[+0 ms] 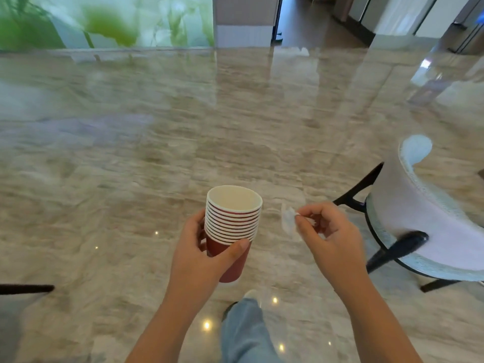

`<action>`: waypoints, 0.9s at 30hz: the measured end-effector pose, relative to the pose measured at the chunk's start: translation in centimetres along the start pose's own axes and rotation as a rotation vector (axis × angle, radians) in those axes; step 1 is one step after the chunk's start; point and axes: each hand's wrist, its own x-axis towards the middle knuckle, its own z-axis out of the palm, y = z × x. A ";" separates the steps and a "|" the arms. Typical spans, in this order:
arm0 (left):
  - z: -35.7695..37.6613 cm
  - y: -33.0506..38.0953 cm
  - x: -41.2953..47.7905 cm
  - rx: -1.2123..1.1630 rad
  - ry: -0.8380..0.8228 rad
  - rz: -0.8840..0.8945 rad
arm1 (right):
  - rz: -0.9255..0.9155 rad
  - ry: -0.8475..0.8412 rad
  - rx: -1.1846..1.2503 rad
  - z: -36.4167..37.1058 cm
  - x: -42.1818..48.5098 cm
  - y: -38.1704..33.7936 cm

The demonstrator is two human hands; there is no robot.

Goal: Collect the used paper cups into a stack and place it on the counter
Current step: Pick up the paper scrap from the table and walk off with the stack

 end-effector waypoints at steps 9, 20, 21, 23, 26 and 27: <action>10.5 4.6 20.7 0.098 -0.172 0.133 | 0.040 0.130 0.036 -2.4 18.8 4.0; 19.2 3.4 38.7 0.026 -0.278 0.109 | 0.224 0.270 0.094 -3.2 35.5 11.1; 19.7 3.2 40.8 0.018 -0.284 0.103 | 0.240 0.288 0.105 -2.8 37.4 11.7; 20.5 3.1 45.7 0.000 -0.291 0.090 | 0.265 0.315 0.114 -1.7 41.8 12.7; 21.6 3.7 53.8 -0.012 -0.306 0.079 | 0.257 0.321 0.123 -0.2 49.1 12.8; 22.0 4.1 56.2 -0.022 -0.309 0.072 | 0.241 0.299 0.112 0.1 51.5 12.5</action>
